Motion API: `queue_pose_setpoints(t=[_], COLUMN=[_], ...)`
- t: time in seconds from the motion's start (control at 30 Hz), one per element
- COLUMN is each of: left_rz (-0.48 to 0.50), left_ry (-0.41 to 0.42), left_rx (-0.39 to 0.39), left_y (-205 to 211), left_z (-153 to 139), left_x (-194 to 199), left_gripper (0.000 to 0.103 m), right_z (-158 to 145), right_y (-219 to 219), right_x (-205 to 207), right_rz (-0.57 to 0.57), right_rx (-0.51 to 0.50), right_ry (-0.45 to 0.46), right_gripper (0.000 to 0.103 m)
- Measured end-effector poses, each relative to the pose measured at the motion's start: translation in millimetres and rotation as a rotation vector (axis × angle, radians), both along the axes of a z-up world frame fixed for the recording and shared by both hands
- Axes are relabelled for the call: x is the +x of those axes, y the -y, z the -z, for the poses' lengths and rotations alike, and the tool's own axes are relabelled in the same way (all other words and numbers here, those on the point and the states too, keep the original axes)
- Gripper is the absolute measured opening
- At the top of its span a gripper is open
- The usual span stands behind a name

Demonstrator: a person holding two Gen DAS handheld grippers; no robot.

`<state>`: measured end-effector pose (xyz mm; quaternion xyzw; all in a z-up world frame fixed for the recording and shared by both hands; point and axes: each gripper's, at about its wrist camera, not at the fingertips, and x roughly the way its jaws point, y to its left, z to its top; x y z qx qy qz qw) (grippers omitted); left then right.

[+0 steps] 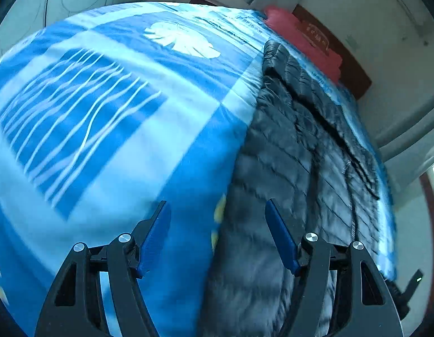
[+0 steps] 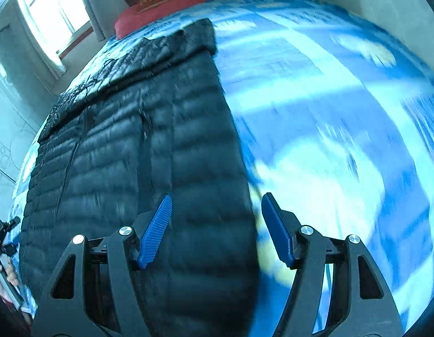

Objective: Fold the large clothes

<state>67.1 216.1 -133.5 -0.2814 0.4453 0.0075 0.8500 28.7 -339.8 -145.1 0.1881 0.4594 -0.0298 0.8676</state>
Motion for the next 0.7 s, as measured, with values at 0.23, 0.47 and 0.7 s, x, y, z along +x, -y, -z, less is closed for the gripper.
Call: queue_pose_setpoints(t=[0.23, 0.47, 0.7], left_rz=[0.014, 0.004, 0.028], left_ry=[0.005, 0.015, 0.002], left_rx=[-0.106, -0.209, -0.245], left_y=[7.3, 3.2, 13.2], left_z=[3.9, 8.7, 9.9], left_x=[-34.7, -61.6, -70.3], left_gripper=[0.069, 0.068, 0.061], right_z=[4.2, 5.5, 8.5], right_y=[-5.9, -3.2, -4.1], right_x=[-43.2, -67.4, -73.2], right_rz=[-0.023, -0.032, -0.046], right_rx=[0.068, 0.155, 0.218], right_ry=[0.023, 0.033, 0.031], right_gripper=[0.066, 0.065, 0.039])
